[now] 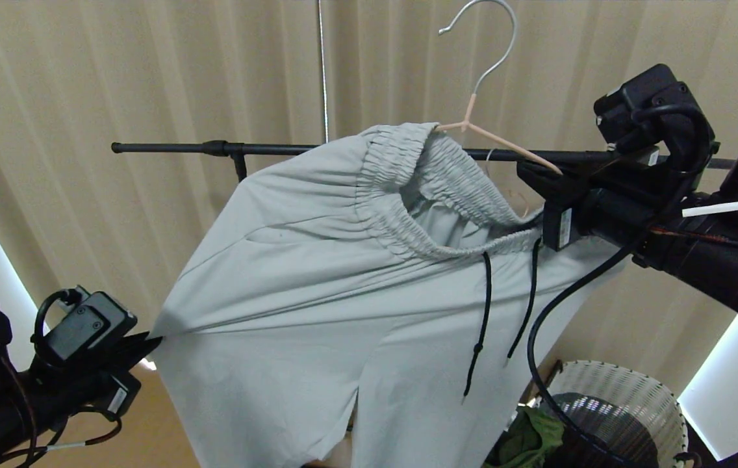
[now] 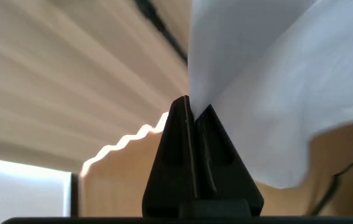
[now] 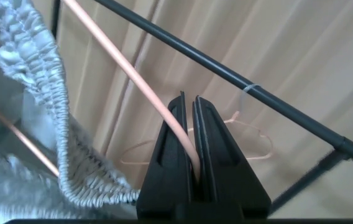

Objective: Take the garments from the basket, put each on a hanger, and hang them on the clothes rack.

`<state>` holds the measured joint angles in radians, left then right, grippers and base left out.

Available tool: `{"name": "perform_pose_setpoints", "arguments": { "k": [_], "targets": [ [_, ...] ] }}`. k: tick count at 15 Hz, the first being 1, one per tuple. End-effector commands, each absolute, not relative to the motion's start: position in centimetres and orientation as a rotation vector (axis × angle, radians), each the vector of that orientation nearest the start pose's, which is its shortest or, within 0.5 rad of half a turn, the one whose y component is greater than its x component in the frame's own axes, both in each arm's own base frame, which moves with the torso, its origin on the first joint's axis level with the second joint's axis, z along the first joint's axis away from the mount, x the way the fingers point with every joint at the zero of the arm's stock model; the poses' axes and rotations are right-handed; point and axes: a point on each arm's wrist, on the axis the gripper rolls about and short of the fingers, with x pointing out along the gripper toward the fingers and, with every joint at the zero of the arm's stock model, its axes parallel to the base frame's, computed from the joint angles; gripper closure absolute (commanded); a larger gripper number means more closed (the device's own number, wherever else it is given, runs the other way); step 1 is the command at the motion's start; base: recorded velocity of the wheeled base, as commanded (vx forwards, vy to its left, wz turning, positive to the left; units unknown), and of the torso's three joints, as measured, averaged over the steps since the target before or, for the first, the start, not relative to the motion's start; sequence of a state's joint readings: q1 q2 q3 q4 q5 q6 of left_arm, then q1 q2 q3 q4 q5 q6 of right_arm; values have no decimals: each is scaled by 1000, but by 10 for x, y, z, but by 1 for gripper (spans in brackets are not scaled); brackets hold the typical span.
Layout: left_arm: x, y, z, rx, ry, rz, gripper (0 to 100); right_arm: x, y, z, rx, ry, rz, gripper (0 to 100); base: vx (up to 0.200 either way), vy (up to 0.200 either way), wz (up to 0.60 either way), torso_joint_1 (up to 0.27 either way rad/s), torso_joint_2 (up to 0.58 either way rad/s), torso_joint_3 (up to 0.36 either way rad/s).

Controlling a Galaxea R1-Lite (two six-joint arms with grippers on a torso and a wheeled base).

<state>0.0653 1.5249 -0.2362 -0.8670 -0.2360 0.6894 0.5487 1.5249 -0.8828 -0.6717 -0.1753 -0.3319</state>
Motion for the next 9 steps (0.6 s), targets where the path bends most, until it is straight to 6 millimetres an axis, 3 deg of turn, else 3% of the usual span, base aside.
{"name": "perform_pose_setpoints", "arguments": {
  "k": [1,6,7,9],
  "targets": [
    [199,13,109,619,360,-285,100,236,138,258,-319,-88,359,100,0,0,0,0,0,0],
    [199,12,110,620,349,-288,100,237,138,258,-321,-86,359,100,0,0,0,0,0,0],
    [199,12,111,619,348,-288,0,237,139,258,-321,-86,359,100,0,0,0,0,0,0],
    [198,11,111,619,346,-289,0,237,138,257,-322,-83,359,100,0,0,0,0,0,0]
  ]
}}
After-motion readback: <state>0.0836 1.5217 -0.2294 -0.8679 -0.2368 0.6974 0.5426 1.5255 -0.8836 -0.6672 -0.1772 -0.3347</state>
